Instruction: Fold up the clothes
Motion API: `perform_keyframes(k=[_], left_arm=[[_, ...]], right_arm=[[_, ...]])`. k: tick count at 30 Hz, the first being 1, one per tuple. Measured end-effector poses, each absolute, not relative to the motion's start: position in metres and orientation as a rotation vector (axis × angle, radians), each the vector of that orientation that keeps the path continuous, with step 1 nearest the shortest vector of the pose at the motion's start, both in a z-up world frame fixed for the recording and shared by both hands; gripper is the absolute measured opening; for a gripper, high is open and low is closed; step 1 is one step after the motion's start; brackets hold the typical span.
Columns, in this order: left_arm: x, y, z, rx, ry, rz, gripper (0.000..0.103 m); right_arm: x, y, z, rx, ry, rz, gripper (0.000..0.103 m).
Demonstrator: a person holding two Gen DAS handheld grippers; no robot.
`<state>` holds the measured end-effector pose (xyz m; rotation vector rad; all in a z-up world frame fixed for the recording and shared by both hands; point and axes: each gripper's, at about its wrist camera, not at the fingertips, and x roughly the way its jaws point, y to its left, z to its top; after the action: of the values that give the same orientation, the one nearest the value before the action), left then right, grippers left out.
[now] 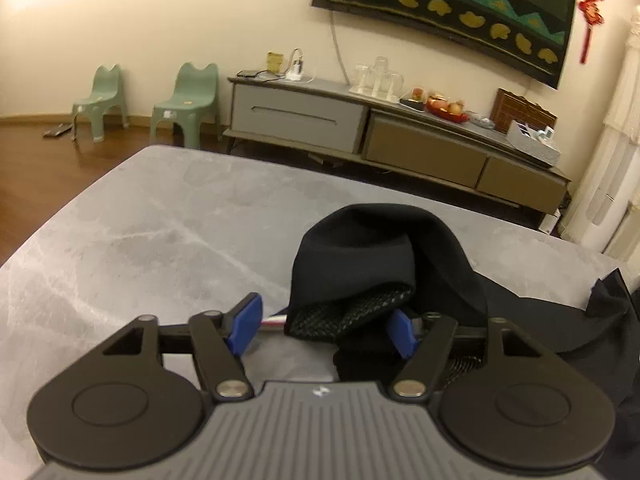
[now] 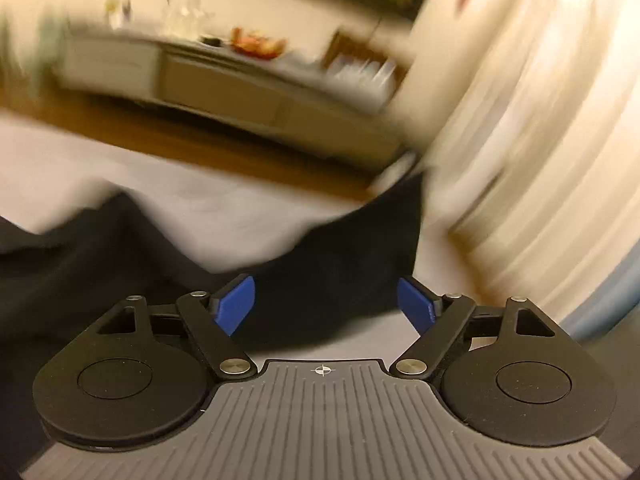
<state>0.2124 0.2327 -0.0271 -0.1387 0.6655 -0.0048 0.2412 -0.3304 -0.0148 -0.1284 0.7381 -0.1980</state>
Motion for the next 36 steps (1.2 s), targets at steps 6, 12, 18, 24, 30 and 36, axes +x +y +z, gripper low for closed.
perform_keyframes(k=[6, 12, 18, 24, 30, 36], left_arm=[[0.246, 0.228, -0.047, -0.059, 0.701, -0.088, 0.029], [0.261, 0.32, -0.049, -0.511, 0.655, 0.163, 0.018], [0.241, 0.335, -0.026, -0.656, 0.63, 0.098, 0.049], [0.201, 0.321, -0.009, -0.557, 0.636, 0.001, 0.053], [0.162, 0.278, -0.02, -0.407, 0.728, -0.119, 0.069], [0.18, 0.204, -0.059, -0.331, 0.824, -0.169, 0.087]], right_arm=[[0.222, -0.313, -0.071, 0.075, 0.835, -0.028, 0.082], [0.223, -0.263, -0.084, 0.108, 0.836, 0.068, 0.089], [0.204, -0.233, -0.116, 0.15, 0.813, 0.08, 0.08], [0.193, -0.213, -0.1, 0.159, 0.761, 0.131, 0.001], [0.132, -0.261, 0.042, 0.297, 0.361, 0.077, 0.001], [0.134, -0.301, 0.029, 0.22, 0.46, -0.187, 0.001]])
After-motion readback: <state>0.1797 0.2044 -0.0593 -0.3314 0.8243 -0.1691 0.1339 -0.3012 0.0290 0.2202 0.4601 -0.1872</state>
